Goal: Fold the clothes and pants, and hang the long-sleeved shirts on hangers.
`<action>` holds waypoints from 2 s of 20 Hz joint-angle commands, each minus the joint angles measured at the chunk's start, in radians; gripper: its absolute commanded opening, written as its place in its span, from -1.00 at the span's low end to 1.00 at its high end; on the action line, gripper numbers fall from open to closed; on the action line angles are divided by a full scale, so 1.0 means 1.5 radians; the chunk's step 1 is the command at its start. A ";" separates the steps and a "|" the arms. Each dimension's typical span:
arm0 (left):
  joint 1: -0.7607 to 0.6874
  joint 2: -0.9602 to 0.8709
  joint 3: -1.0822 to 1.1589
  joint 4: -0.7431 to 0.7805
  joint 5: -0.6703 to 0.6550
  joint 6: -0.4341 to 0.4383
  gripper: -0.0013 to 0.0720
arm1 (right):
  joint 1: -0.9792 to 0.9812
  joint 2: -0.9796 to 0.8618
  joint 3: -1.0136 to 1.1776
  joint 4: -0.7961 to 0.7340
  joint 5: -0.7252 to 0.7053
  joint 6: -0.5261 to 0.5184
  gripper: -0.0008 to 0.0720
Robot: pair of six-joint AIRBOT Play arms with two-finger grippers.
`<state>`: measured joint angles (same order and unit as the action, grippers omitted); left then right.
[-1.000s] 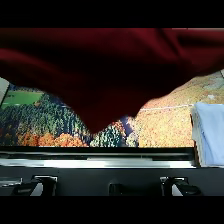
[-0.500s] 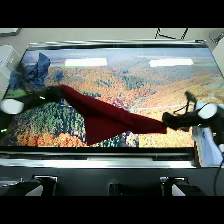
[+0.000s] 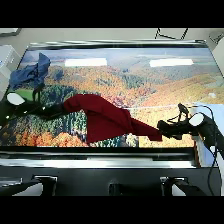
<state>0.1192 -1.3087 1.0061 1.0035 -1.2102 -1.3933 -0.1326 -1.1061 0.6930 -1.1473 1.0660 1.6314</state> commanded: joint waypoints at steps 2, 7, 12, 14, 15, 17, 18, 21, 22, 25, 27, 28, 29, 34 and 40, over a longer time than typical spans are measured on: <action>0.045 0.007 -0.158 -0.131 -0.076 0.035 0.47 | 0.001 -0.001 -0.003 0.002 0.006 -0.004 -0.88; -0.096 0.000 -0.309 -0.350 0.098 0.112 0.38 | 0.001 -0.001 -0.003 0.002 0.016 -0.004 -0.88; -0.199 -0.001 -0.310 -0.385 0.219 0.089 0.38 | 0.001 -0.001 -0.003 0.002 0.024 -0.003 -0.88; -0.221 -0.001 -0.310 -0.385 0.258 0.069 0.37 | 0.001 -0.001 -0.003 0.004 0.027 -0.003 -0.88; -0.227 -0.001 -0.310 -0.385 0.268 0.063 0.22 | 0.001 -0.001 -0.003 0.007 0.029 -0.003 -0.88; -0.228 -0.001 -0.310 -0.385 0.278 0.061 0.04 | 0.001 -0.001 -0.003 0.009 0.036 -0.003 -0.88; -0.228 -0.001 -0.310 -0.385 0.278 0.061 0.04 | 0.001 -0.001 -0.003 0.009 0.041 -0.003 -0.88; -0.228 -0.004 -0.310 -0.385 0.271 0.054 0.04 | 0.001 -0.001 -0.003 0.009 0.052 -0.003 -0.88; -0.217 -0.003 -0.307 -0.385 0.260 0.055 0.04 | 0.001 -0.001 -0.003 0.009 0.057 -0.003 -0.88; -0.128 0.000 -0.278 -0.362 0.155 0.094 0.04 | 0.001 -0.001 -0.003 0.007 0.058 -0.004 -0.88; -0.063 0.000 -0.265 -0.304 0.097 0.091 0.11 | 0.001 -0.001 -0.003 0.007 0.052 -0.004 -0.88; -0.041 -0.002 -0.267 -0.295 0.079 0.091 0.38 | 0.001 -0.001 -0.003 0.007 0.046 -0.004 -0.88; -0.036 -0.003 -0.271 -0.295 0.079 0.091 0.49 | 0.001 -0.001 -0.003 0.007 0.039 -0.004 -0.88; -0.144 -0.054 -0.281 -0.349 0.156 0.092 0.46 | 0.001 -0.001 -0.003 0.008 0.023 -0.003 -0.88; -0.232 -0.056 -0.247 -0.425 0.225 0.137 -0.87 | 0.001 -0.001 0.051 0.016 0.042 -0.059 -0.88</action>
<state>-0.1902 -1.3994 0.6022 0.4183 -0.8940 -1.2423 -0.1326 -1.1072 0.7155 -1.1267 1.1072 1.6051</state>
